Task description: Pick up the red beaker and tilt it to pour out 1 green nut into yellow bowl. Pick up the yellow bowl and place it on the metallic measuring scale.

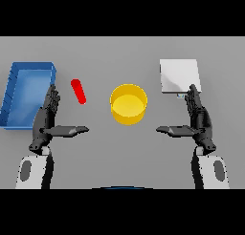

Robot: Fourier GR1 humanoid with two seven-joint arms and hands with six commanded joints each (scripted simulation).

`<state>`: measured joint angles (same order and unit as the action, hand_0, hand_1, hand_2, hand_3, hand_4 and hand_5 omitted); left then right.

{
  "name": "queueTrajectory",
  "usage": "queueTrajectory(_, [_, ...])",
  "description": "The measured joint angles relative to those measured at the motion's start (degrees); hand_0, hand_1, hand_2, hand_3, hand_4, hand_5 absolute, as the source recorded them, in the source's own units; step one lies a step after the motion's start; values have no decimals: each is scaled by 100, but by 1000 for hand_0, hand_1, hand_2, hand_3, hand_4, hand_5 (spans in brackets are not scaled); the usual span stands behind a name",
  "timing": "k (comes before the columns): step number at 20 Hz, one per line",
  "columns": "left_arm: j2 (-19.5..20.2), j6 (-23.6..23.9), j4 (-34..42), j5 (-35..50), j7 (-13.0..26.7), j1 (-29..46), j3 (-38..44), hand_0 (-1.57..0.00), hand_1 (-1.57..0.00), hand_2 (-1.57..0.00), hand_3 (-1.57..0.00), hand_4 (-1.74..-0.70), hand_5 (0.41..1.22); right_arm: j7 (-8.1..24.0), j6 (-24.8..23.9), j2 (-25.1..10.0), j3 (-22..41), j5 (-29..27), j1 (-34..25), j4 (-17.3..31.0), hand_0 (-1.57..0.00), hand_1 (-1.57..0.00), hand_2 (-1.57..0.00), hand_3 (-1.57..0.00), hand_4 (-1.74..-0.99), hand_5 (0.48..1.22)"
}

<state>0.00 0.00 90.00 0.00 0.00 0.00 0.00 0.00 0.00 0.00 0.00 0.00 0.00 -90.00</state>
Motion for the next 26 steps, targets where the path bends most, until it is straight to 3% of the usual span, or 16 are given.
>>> queueTrajectory(6, [4,-42,143,9,-61,171,-55,1,1,1,1,-1141,660,12,-69,120,126,85,74,-108,1,1,1,1,-1071,578])
queueTrajectory(7, [171,-115,468,-301,-291,489,-303,1,1,1,1,-1143,660,-477,-217,-139,372,728,277,-332,1,1,1,1,-1072,577])
queueTrajectory(9, [354,-150,1011,-616,-291,843,-567,1,1,1,1,-1142,662,-757,-401,-272,728,1440,580,-693,1,1,1,1,-1064,577])
queueTrajectory(12, [462,-185,1293,-750,112,945,-689,1,1,1,1,-1138,655,-426,-469,-284,860,1718,585,-836,1,1,1,1,-1103,592])
queueTrajectory(14, [464,-207,1290,-764,377,877,-722,1,1,1,1,-1137,650,-414,-364,-280,873,1609,602,-908,1,1,1,1,-1131,607])
queueTrajectory(17, [427,-219,882,-780,481,565,-682,1,1,1,1,-1137,647,-541,-252,-288,894,1532,606,-842,1,1,1,1,-1180,627])
queueTrajectory(20, [435,-242,335,-723,587,96,-532,1,1,1,1,-1169,648,-419,-139,-299,827,1334,561,-876,1,1,1,1,-1209,627])
queueTrajectory(23, [512,-265,-405,-726,307,-361,-335,1,1,1,1,-1177,644,-567,-146,-241,832,1286,645,-887,1,1,1,1,-1220,626])
queueTrajectory(25, [526,-236,-879,-740,305,-800,-218,1,1,1,1,-1178,637,-508,-102,-284,796,1237,583,-886,1,1,1,1,-1229,626])
queueTrajectory(26, [509,-263,-1201,-762,122,-924,-195,1,1,1,1,-1180,636,-497,-86,-297,776,1212,585,-856,1,1,1,1,-1229,626])
